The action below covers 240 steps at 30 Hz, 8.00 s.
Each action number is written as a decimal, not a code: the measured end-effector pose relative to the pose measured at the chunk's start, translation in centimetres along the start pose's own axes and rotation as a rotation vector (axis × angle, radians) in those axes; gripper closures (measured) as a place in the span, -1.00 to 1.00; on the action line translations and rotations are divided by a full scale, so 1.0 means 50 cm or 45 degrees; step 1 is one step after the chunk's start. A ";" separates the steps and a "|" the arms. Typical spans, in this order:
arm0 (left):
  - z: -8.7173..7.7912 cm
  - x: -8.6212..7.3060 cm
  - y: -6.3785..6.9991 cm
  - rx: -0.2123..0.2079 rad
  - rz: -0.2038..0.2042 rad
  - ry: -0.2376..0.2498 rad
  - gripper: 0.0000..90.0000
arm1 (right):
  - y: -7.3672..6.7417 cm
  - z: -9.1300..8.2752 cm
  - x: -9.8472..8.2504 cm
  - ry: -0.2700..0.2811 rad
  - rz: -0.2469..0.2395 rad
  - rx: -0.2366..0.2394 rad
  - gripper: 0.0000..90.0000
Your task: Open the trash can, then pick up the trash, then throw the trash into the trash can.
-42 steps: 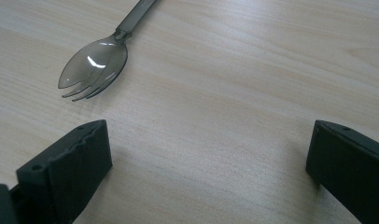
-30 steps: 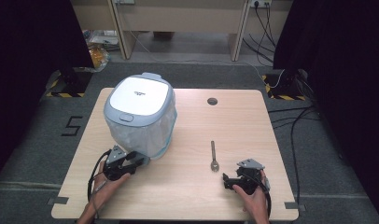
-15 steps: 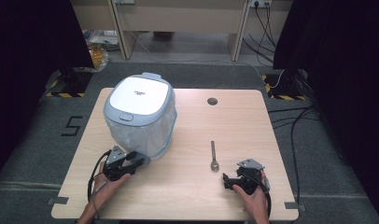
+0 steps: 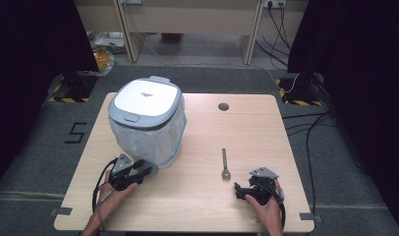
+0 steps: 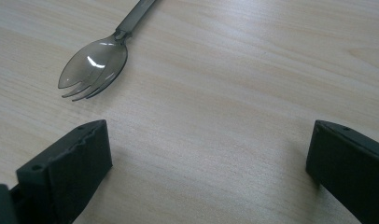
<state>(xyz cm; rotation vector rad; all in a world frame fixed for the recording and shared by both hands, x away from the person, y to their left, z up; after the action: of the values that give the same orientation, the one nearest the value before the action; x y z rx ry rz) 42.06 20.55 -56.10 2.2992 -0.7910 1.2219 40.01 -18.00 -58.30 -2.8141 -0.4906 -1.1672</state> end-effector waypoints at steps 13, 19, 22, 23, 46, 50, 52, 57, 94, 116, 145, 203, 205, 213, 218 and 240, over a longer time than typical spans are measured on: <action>0.005 -0.006 0.001 0.011 0.015 -0.022 0.20 | 0.000 0.000 0.000 0.000 0.000 0.000 -0.99; 0.011 -0.013 0.001 0.026 0.038 -0.047 0.19 | 0.000 0.000 0.000 0.000 0.000 0.000 -0.99; 0.012 -0.014 0.001 0.031 0.044 -0.048 0.19 | 0.000 0.000 0.000 0.000 0.000 0.000 -0.99; 0.013 -0.014 0.001 0.030 0.042 -0.048 0.19 | 0.000 0.000 0.000 0.000 0.000 0.000 -0.99; 0.013 -0.015 0.001 0.027 0.034 -0.043 0.19 | 0.001 0.000 0.000 0.000 -0.005 0.000 -0.99; 0.013 -0.015 0.001 0.028 0.035 -0.042 0.19 | -0.001 -0.001 0.003 0.016 -0.002 0.005 -0.86; 0.013 -0.015 0.001 0.028 0.034 -0.042 0.19 | -0.003 -0.005 0.011 0.053 -0.006 0.017 -0.56; 0.013 -0.015 0.001 0.029 0.035 -0.042 0.19 | -0.007 -0.014 0.031 0.119 -0.015 0.003 -0.65; 0.021 -0.012 0.015 0.078 0.018 -0.032 0.12 | -0.090 0.071 0.106 0.120 -0.024 0.024 -0.10; 0.022 -0.012 0.019 0.070 0.024 -0.036 0.11 | -0.099 0.083 0.118 0.108 -0.029 0.121 0.76; 0.022 -0.012 0.018 0.066 0.025 -0.031 0.11 | -0.102 0.007 0.191 0.281 -0.119 0.160 0.77; 0.022 -0.012 0.019 0.061 0.029 -0.036 0.11 | -0.179 -0.191 0.446 0.554 -0.236 0.336 0.77; 0.022 -0.012 0.019 0.062 0.029 -0.036 0.11 | -0.188 -0.194 0.454 0.562 -0.251 0.339 0.77; 0.022 -0.012 0.018 0.061 0.032 -0.037 0.11 | -0.218 -0.200 0.480 0.575 -0.285 0.350 0.77; 0.022 -0.012 0.019 0.063 0.031 -0.036 0.11 | -0.235 -0.199 0.497 0.586 -0.298 0.364 0.77; 0.022 -0.012 0.019 0.064 0.033 -0.038 0.11 | -0.325 -0.202 0.587 0.604 -0.363 0.437 0.77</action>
<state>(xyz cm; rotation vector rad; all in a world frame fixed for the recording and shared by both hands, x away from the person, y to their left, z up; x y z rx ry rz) 41.82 19.36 -57.09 2.3591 -0.8118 1.2349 47.59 3.56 -31.73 -2.1341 -0.9559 -1.5607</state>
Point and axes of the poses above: each handheld gripper's, and its own axes: z roughly forward along the jaws, x roughly out of its top, y roughly to its right, the point moved 9 cm from there along z, roughly forward along the jaws, and after that the axes turned 5 degrees about -x, right-handed, at the moved point
